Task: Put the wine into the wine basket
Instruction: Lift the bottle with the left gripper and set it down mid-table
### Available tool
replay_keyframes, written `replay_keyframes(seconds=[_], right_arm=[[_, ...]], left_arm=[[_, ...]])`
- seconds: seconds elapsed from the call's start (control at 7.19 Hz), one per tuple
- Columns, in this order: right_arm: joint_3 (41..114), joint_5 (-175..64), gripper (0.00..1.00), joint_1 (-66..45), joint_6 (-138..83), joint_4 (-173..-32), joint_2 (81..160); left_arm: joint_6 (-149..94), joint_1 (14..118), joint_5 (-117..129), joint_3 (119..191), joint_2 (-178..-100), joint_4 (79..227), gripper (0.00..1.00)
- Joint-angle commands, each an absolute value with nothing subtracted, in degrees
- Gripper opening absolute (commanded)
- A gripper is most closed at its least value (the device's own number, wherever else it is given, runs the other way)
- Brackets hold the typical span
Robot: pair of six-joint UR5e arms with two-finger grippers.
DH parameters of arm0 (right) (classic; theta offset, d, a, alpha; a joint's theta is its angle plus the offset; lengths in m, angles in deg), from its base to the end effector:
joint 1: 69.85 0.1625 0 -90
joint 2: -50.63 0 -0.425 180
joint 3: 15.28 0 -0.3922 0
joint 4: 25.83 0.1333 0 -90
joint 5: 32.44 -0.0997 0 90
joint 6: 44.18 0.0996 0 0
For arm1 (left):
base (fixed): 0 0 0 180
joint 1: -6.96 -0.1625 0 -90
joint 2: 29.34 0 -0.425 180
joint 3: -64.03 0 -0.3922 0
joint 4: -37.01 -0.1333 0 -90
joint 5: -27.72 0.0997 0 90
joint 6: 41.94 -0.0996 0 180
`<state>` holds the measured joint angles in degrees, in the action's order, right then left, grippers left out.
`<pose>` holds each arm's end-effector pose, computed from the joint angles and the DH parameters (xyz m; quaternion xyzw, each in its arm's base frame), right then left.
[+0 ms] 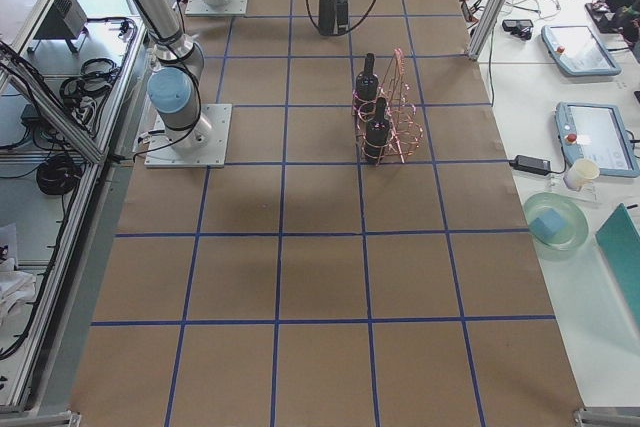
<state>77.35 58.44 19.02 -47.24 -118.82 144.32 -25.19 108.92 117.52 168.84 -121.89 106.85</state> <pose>0.1225 -0.4738 0.5016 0.0166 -0.9992 0.0350 0.0090 -0.2339 -0.4592 0.3754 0.0417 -0.9988 0.0232 0.0077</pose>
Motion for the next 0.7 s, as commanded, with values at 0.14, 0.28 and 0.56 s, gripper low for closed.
replay_keyframes(seconds=[0.14, 0.28, 0.56], right_arm=[[77.35, 58.44, 0.99, 19.01, -47.17, -118.82, 144.32], [77.35, 58.44, 0.99, 19.09, -47.17, -118.91, 144.41], [77.35, 58.61, 1.00, 19.18, -47.08, -118.82, 144.41]], left_arm=[[-25.77, 109.17, 117.46, 168.80, -122.07, 107.24, 0.99], [-25.86, 109.08, 117.46, 167.93, -121.89, 107.76, 1.00], [-25.77, 107.95, 117.46, 163.55, -120.93, 113.36, 1.00]])
